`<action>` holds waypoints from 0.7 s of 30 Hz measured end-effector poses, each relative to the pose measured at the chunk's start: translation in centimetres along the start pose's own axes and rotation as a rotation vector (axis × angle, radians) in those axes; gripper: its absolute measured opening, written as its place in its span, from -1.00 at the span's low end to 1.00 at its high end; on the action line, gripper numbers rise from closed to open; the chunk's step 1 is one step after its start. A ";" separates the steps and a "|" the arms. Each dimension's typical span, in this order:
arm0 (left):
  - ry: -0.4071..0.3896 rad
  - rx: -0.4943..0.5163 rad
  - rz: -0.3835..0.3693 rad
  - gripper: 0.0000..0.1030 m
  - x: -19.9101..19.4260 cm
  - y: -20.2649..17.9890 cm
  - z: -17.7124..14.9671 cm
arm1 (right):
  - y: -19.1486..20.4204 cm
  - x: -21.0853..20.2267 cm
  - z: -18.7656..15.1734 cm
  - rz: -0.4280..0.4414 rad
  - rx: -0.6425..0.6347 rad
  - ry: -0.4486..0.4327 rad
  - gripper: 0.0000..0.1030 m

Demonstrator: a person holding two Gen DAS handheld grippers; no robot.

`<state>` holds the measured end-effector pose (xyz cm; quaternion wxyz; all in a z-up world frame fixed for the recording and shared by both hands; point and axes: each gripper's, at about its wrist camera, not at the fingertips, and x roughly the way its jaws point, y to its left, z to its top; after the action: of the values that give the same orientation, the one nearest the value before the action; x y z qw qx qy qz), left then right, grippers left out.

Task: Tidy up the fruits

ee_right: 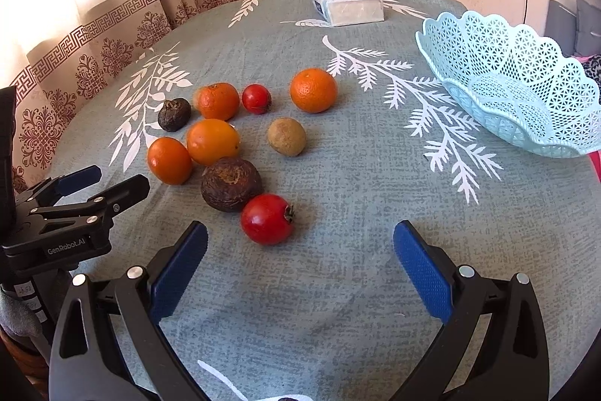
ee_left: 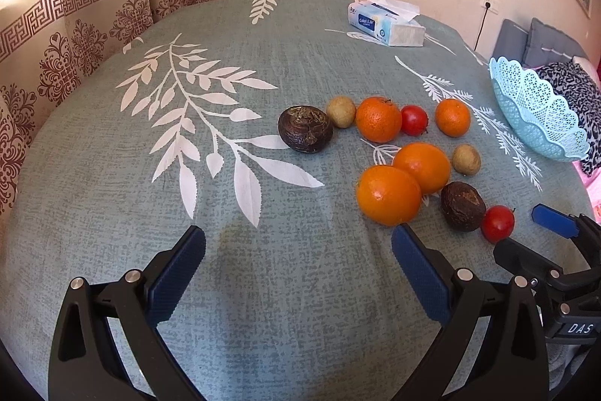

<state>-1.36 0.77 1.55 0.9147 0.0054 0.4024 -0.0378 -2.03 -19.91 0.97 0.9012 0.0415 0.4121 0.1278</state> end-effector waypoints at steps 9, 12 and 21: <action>-0.020 -0.011 0.002 0.91 -0.3 0.2 0.0 | -0.1 -0.1 0.1 -0.004 0.006 -0.005 0.96; -0.051 -0.032 -0.019 0.91 -1.1 0.7 0.0 | -0.2 -0.4 0.1 -0.015 0.015 -0.014 0.96; -0.075 -0.059 -0.063 0.91 -1.9 1.4 0.2 | 1.0 0.5 0.7 0.018 -0.043 0.028 0.33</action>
<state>-2.37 2.28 3.01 0.9272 -0.0355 0.3689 -0.0550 -1.44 -18.76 1.25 0.8948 0.0244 0.4214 0.1454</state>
